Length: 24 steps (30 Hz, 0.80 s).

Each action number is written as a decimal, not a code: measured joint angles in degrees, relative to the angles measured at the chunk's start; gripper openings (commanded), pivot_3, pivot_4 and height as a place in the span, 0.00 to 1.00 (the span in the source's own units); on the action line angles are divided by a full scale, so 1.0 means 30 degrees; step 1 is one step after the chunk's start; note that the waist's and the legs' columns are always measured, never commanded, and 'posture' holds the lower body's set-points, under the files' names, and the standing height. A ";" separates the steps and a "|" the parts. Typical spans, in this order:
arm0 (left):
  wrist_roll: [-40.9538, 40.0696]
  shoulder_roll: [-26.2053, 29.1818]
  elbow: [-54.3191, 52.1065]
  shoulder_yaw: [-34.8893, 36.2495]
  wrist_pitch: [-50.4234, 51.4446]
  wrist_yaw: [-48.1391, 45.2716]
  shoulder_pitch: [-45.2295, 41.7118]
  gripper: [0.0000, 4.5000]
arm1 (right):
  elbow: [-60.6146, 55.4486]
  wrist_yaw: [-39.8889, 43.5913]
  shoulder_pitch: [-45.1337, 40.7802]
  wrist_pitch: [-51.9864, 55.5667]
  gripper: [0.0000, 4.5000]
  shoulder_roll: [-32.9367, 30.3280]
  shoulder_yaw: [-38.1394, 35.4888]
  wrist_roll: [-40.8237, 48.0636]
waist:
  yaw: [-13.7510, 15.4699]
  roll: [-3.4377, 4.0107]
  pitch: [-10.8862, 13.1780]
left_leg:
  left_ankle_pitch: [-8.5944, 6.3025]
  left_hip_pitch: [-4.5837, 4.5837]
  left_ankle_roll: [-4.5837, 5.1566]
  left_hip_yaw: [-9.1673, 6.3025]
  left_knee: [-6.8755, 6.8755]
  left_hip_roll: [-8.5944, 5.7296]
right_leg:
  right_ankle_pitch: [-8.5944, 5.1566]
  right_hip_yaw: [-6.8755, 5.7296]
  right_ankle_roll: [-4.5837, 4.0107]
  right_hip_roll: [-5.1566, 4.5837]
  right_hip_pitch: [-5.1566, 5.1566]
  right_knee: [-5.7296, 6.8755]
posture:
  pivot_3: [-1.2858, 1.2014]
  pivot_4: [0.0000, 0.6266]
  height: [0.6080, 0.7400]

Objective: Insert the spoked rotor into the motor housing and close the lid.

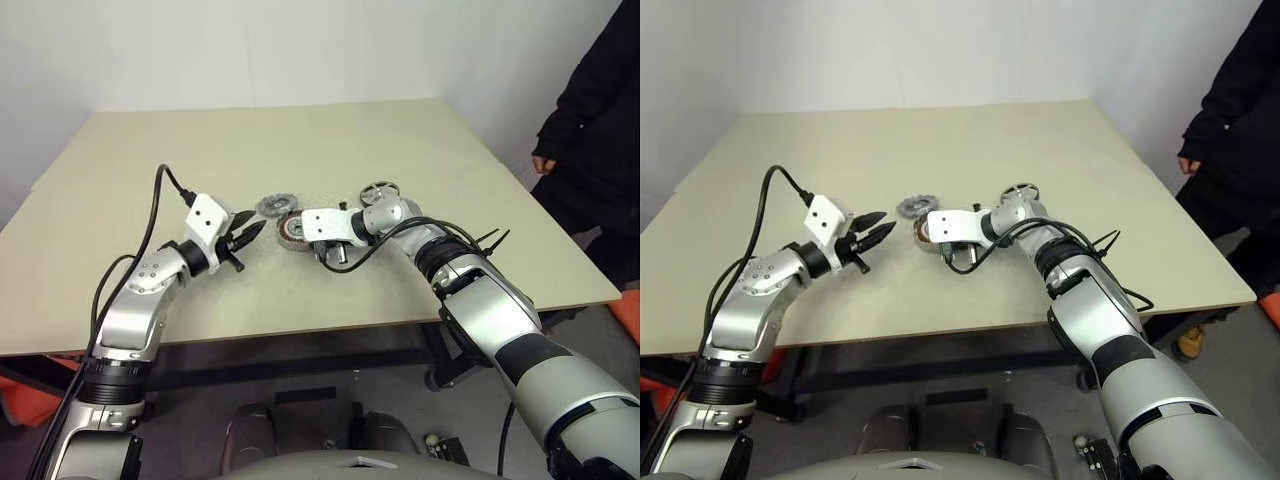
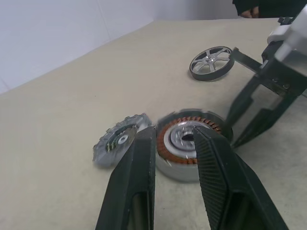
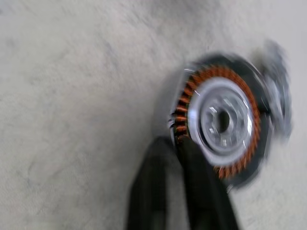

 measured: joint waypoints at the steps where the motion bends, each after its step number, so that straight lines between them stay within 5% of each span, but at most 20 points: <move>1: -0.0017 0.0012 0.0006 -0.0001 0.0000 0.0001 0.0001 0.29 | 0.0099 -0.0039 0.0000 0.0046 0.00 -0.0029 -0.0005 -0.0150 | 0.0030 0.0000 0.0000 | 0.0000 -0.0005 0.0000 -0.0001 0.0002 0.0001 | 0.0000 0.0000 0.0000 -0.0002 0.0002 0.0003 | 0.52 0.00 1.00; 24: -0.0042 0.0080 0.0375 -0.0002 -0.0153 0.0393 0.0126 0.29 | -0.0100 0.0260 -0.0128 -0.0354 0.00 -0.1299 -0.0534 -0.0657 | 0.0013 0.0003 0.0001 | -0.0001 -0.0037 0.0002 -0.0001 0.0037 -0.0005 | 0.0001 0.0014 -0.0002 -0.0002 -0.0010 0.0006 | 0.52 0.00 1.00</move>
